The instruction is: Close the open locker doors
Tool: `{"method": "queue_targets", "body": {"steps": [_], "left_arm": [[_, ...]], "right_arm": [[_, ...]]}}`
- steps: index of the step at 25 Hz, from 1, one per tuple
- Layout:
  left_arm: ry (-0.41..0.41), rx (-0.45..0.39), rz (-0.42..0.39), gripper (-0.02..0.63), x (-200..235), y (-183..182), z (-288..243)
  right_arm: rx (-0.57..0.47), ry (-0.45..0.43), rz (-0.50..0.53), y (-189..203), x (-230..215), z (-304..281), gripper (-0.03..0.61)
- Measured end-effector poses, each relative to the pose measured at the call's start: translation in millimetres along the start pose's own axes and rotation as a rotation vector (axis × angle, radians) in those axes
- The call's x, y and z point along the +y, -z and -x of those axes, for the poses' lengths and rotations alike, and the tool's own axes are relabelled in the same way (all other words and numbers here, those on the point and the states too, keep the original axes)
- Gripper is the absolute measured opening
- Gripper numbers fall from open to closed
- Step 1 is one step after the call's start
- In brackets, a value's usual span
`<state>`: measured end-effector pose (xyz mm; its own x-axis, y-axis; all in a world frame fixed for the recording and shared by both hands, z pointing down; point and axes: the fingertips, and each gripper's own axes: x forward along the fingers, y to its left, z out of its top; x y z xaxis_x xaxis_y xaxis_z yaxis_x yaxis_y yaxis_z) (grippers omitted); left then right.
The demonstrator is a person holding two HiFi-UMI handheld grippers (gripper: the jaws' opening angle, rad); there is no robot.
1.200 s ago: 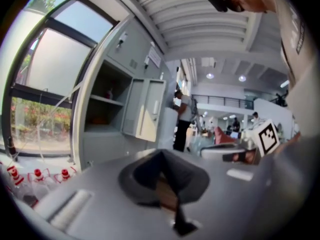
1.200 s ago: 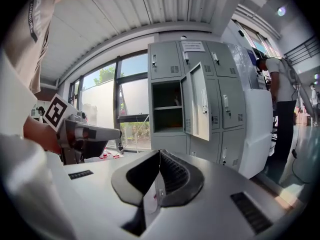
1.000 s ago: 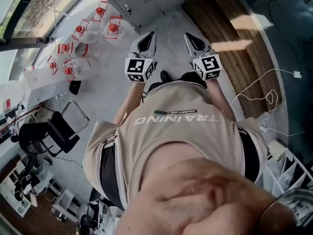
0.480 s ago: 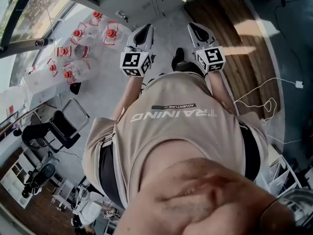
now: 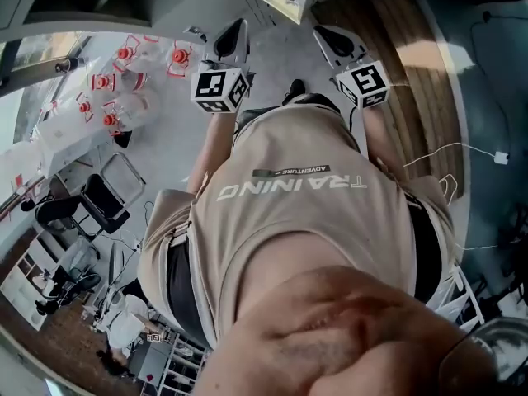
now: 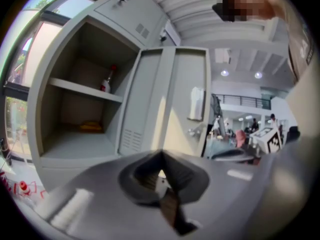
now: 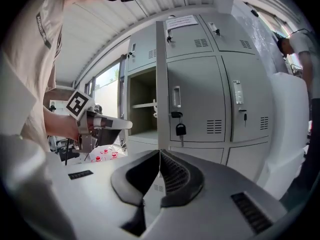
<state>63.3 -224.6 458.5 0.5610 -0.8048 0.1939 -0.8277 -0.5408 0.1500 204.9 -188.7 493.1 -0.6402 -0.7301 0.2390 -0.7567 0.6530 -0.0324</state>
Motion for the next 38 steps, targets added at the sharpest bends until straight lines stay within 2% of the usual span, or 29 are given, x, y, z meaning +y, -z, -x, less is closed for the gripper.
{"method": "queue_targets", "body": {"steps": [3, 8, 12, 16, 19, 26, 29, 34, 38], "left_arm": [[0.0, 0.016, 0.017, 0.0, -2, 4, -18], [-0.01, 0.035, 0.0, 0.0, 7, 7, -20], [-0.029, 0.035, 0.003, 0.0, 22, 9, -12], [-0.057, 0.027, 0.022, 0.0, 37, 12, -3], [-0.075, 0.017, 0.036, 0.0, 42, 12, 2], [-0.154, 0.042, 0.049, 0.0, 56, 31, 30], [-0.206, 0.058, 0.063, 0.0, 68, 38, 47], [-0.276, 0.061, 0.063, 0.0, 82, 34, 69], [-0.303, 0.024, 0.049, 0.0, 98, 23, 84]], "right_arm": [[0.004, -0.031, 0.018, -3, -19, -16, 0.015], [0.013, -0.055, 0.065, -4, -29, -30, 0.015], [0.009, -0.059, 0.059, -5, -26, -33, 0.015], [0.004, -0.064, 0.008, -8, -25, -38, 0.015], [-0.016, -0.098, -0.011, -17, -23, -40, 0.015], [-0.015, -0.23, 0.057, -18, 17, -55, 0.015], [-0.02, -0.29, 0.053, -16, 38, -65, 0.015], [-0.036, -0.404, 0.033, -20, 70, -84, 0.015], [-0.027, -0.46, 0.074, -25, 97, -104, 0.015]]}}
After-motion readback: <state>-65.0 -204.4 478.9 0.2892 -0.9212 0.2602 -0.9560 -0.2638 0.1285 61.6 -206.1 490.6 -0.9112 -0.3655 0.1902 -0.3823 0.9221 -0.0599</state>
